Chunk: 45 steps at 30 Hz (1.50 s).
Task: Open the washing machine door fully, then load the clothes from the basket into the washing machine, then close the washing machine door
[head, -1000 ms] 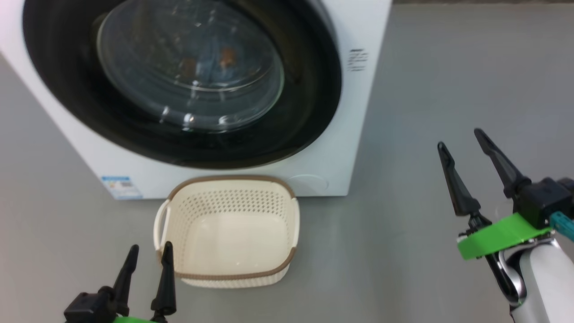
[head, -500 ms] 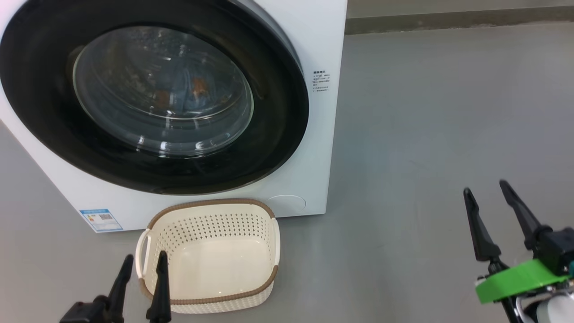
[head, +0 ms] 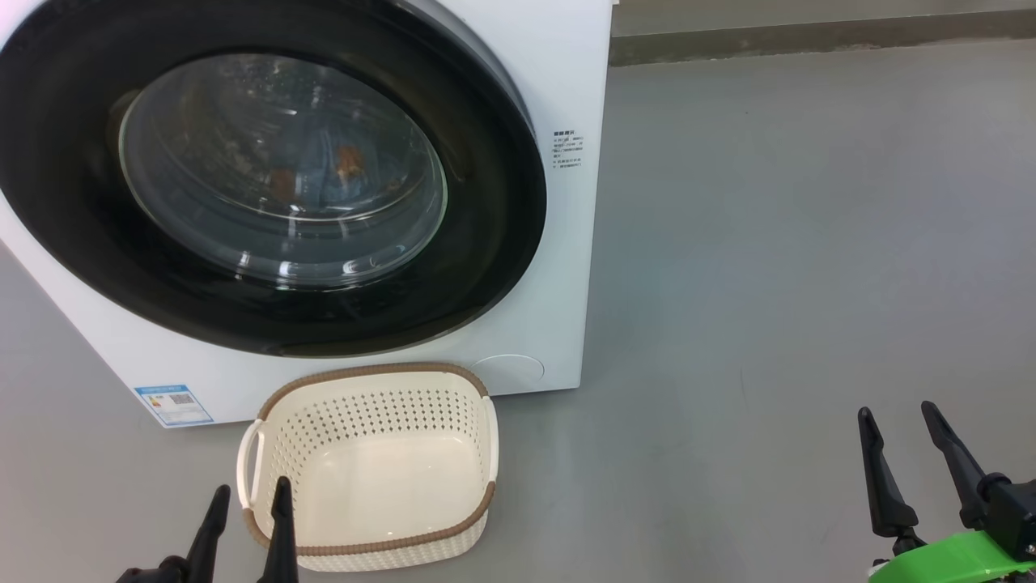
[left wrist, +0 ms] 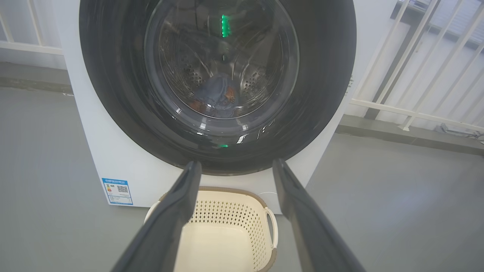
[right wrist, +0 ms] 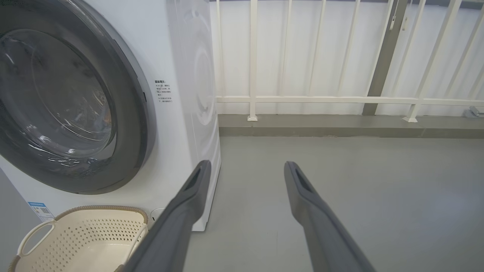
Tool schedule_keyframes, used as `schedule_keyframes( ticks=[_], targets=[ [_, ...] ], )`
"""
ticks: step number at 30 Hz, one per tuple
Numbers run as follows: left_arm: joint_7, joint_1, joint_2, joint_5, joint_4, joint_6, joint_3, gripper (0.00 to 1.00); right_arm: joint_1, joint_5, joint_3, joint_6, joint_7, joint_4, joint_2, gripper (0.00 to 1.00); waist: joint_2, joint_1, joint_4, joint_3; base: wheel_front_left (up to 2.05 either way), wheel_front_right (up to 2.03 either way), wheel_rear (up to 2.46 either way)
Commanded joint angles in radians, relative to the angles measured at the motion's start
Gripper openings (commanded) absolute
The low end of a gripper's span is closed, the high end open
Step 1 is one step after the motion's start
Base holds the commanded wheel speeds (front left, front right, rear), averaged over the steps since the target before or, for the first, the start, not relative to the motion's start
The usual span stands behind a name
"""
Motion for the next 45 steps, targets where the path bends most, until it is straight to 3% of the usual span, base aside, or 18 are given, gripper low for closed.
schedule_keyframes(
  ticks=[1,15,16,23,28,32,45],
  targets=[
    [-0.006,-0.018,0.009,0.000,-0.028,-0.002,0.033,1.00,-0.008,-0.016,0.014,-0.007,-0.003,-0.024,-0.010,1.00,0.0000,0.0000,0.000,0.000,0.00,0.00,0.00],
    [-0.006,-0.017,0.009,0.009,-0.038,-0.002,0.034,1.00,-0.001,-0.023,-0.004,-0.007,-0.003,-0.022,0.002,1.00,0.0000,0.0000,0.005,-0.005,0.00,0.00,0.00],
    [0.000,0.000,0.000,0.000,-0.010,0.000,0.002,0.00,0.004,-0.004,-0.025,0.000,0.002,0.000,0.013,0.00,0.0000,0.0000,0.005,-0.005,0.00,0.00,0.00],
    [0.006,0.015,-0.010,-0.024,0.044,0.000,-0.005,0.00,0.001,0.021,-0.026,0.000,0.012,0.070,0.036,0.00,0.0000,0.0000,0.005,-0.005,0.00,0.00,0.00],
    [0.017,0.008,-0.006,-0.080,0.046,0.001,-0.002,0.00,-0.003,0.080,-0.024,0.000,0.027,0.072,0.038,0.00,0.0000,0.0022,0.005,-0.007,0.00,0.00,0.00],
    [0.027,0.001,-0.003,-0.124,0.049,0.001,-0.001,0.00,-0.006,0.127,-0.021,0.000,0.038,0.073,0.039,0.00,0.0000,0.0002,0.005,-0.005,0.00,0.00,0.00],
    [0.056,-0.021,0.005,-0.254,0.060,0.000,0.005,0.00,-0.019,0.267,-0.014,-0.001,0.072,0.079,0.044,0.00,0.0000,0.0000,0.006,-0.003,0.00,0.00,0.00]
  ],
)
